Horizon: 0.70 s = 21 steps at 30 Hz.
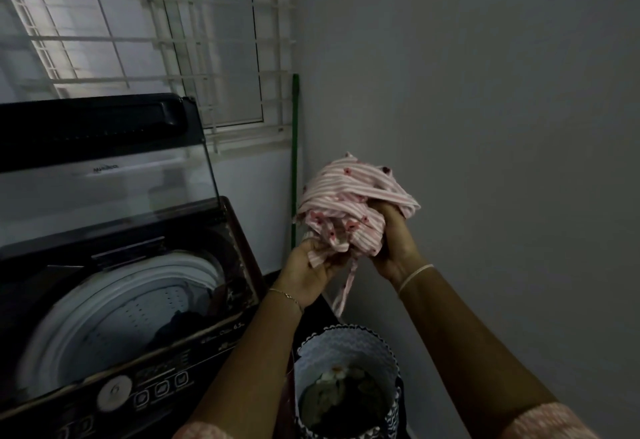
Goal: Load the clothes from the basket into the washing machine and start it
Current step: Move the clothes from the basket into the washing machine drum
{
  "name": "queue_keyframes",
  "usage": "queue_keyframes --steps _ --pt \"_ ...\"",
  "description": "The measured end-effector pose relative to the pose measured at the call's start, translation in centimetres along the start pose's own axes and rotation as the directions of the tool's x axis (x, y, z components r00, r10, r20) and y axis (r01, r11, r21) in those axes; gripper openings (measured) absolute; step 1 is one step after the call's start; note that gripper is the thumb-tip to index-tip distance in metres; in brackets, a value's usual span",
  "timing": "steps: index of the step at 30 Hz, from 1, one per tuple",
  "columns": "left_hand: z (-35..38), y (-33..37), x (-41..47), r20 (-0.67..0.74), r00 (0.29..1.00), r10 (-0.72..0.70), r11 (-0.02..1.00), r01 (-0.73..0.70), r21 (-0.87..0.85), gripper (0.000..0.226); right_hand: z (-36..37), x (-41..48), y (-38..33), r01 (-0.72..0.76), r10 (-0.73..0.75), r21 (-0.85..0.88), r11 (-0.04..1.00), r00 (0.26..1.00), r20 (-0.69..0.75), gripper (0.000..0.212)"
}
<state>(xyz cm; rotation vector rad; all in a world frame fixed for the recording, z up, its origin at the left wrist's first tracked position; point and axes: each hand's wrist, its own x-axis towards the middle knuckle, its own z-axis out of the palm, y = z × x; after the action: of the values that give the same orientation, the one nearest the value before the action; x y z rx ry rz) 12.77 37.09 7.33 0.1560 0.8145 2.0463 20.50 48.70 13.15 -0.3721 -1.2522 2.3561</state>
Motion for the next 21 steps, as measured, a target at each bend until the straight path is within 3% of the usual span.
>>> queue_keyframes --steps 3,6,12,17,20,21 --pt "1.1 0.4 -1.0 0.14 0.99 0.036 0.999 -0.033 -0.019 0.039 0.0 -0.7 0.4 -0.008 0.008 -0.002 1.0 1.0 -0.028 0.041" --pt "1.9 0.4 -1.6 0.18 0.983 0.048 0.998 -0.055 0.034 0.07 0.0 -1.0 1.0 -0.029 0.028 -0.015 0.999 0.999 -0.037 0.042" --pt "3.8 0.5 -1.9 0.014 1.0 0.026 0.999 -0.026 0.021 0.055 0.2 -2.8 1.5 -0.062 0.065 -0.079 0.995 0.998 0.028 0.036" --pt "3.0 0.3 -2.0 -0.063 0.988 0.138 0.981 -0.145 -0.132 0.036 0.8 -3.8 2.1 -0.154 0.161 -0.095 0.984 0.984 0.08 0.028" --pt "1.7 0.5 -2.5 -0.128 0.977 0.172 0.97 -0.191 -0.149 0.041 1.0 -5.0 3.2 -0.242 0.246 -0.049 0.969 0.96 0.131 0.019" --pt "1.3 0.7 -2.8 -0.144 0.973 0.18 0.968 -0.201 -0.148 0.043 1.1 -5.4 3.8 -0.265 0.262 -0.007 0.964 0.949 0.173 0.024"
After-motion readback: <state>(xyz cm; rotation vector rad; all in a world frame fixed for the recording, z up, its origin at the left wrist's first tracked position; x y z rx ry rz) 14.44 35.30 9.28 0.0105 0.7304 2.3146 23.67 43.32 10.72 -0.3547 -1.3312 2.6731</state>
